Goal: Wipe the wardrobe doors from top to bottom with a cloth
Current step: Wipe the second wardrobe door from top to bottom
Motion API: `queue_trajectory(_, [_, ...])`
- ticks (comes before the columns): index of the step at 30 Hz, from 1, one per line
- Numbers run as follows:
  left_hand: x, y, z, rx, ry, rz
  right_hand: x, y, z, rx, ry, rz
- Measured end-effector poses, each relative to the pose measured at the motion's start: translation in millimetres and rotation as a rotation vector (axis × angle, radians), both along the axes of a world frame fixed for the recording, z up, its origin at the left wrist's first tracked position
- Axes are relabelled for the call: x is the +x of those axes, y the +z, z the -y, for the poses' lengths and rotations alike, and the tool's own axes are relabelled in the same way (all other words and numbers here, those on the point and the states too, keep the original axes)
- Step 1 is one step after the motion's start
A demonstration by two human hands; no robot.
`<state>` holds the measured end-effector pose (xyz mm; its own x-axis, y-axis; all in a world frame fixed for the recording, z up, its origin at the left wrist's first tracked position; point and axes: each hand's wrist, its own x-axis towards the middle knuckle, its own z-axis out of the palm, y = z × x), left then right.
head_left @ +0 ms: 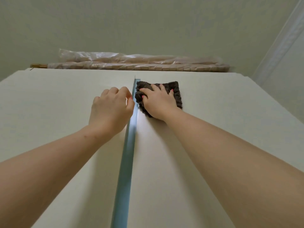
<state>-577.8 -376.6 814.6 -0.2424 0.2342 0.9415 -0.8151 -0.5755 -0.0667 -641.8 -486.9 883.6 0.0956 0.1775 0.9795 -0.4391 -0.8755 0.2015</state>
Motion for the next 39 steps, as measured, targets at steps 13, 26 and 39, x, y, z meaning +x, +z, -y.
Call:
queue_trajectory(13, [-31.2, -15.1, 28.3, 0.044, -0.047, -0.099, -103.5, -6.0, 124.9, 0.146, -0.042, 0.114])
queue_trajectory(26, [-50.0, -42.2, 57.2, -0.007, -0.076, -0.205, -176.8, -39.6, 213.8, 0.296, -0.035, 0.209])
queue_trajectory(39, [-61.5, -74.8, 37.5, -0.029, -0.081, -0.278, -168.2, -104.2, 203.1, 0.438, 0.067, 0.332])
